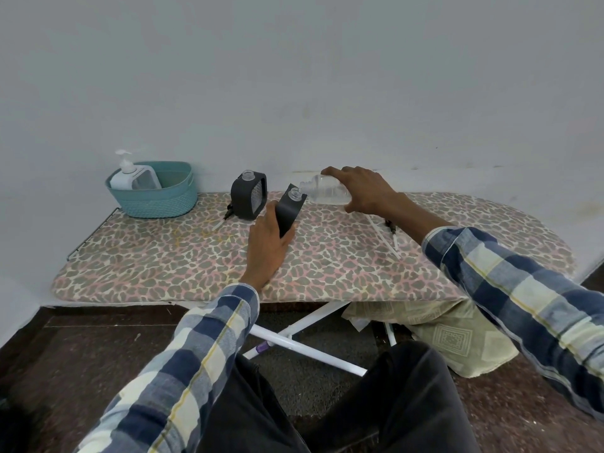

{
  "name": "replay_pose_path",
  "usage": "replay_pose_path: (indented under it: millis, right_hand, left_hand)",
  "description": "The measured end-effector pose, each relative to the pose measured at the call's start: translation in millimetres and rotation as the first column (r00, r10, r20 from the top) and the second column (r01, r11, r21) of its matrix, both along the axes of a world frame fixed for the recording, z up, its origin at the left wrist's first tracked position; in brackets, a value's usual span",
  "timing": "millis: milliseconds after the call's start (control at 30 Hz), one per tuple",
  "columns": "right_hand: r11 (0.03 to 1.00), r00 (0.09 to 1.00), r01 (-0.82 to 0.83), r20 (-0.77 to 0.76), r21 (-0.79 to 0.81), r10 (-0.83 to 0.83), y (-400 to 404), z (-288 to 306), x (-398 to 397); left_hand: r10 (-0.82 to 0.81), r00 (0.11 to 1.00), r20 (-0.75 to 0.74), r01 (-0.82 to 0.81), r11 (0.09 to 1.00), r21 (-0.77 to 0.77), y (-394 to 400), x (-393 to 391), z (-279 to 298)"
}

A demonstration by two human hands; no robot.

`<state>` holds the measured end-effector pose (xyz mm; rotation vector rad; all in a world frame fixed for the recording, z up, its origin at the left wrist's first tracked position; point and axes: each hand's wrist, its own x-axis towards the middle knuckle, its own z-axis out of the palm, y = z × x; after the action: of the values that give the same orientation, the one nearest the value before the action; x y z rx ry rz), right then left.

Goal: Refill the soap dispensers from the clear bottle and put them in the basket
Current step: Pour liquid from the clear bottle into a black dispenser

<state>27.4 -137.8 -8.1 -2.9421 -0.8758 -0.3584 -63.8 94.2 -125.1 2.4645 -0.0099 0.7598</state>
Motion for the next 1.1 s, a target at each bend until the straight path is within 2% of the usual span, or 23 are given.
replay_pose_path:
  millis: [1100]
  right_hand:
    - [0.997,0.990,0.007,0.140,-0.079,0.004,1.3,9.2,-2.2]
  left_hand:
    - [0.007,1.000,-0.011,-0.007,1.000,0.013,-0.5,1.6,-0.9]
